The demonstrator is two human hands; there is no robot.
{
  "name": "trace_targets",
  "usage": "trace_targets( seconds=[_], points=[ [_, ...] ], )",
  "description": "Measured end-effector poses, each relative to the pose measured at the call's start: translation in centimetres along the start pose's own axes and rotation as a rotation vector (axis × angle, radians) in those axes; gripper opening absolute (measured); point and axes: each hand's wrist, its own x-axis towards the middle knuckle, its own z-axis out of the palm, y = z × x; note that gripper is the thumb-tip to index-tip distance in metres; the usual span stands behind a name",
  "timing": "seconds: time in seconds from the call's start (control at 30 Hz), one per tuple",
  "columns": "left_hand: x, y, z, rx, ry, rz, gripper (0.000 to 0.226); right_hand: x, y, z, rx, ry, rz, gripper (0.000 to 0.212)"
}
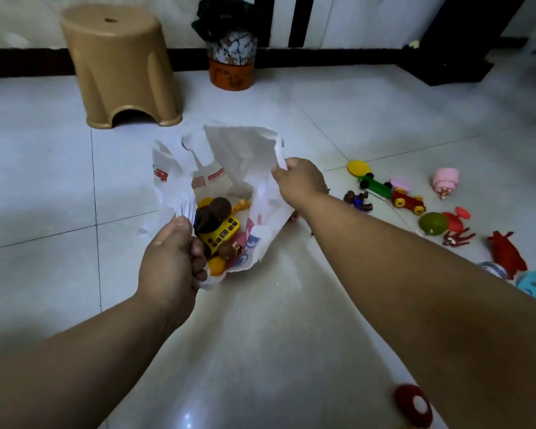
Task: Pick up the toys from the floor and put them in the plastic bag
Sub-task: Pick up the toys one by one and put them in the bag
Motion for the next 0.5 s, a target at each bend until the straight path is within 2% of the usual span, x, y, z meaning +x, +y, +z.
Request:
trace_targets(
  seconds=[0.17, 0.23, 0.33, 0.5],
  points=[
    [1.7, 1.0, 0.6, -0.039, -0.043, -0.074, 0.023, 2.5, -0.4, -2.5, 0.545, 0.086, 0.159, 0.014],
    [2.3, 1.3, 1.0, -0.060, -0.062, -0.086, 0.022, 3.1, -0.1, -4.4, 0.675, 0.101, 0.199, 0.014],
    [2.9, 1.8, 2.2, -0.084, -0.090, -0.074, 0.026, 3.6, 1.0, -7.3, 0.773, 0.131, 0.236, 0.009],
    [2.8, 2.1, 5.2, -0.097, -0.143, -0.024, 0.038, 3.3, 4.1, -10.8, 0.741, 0.157, 0.280, 0.021]
  ],
)
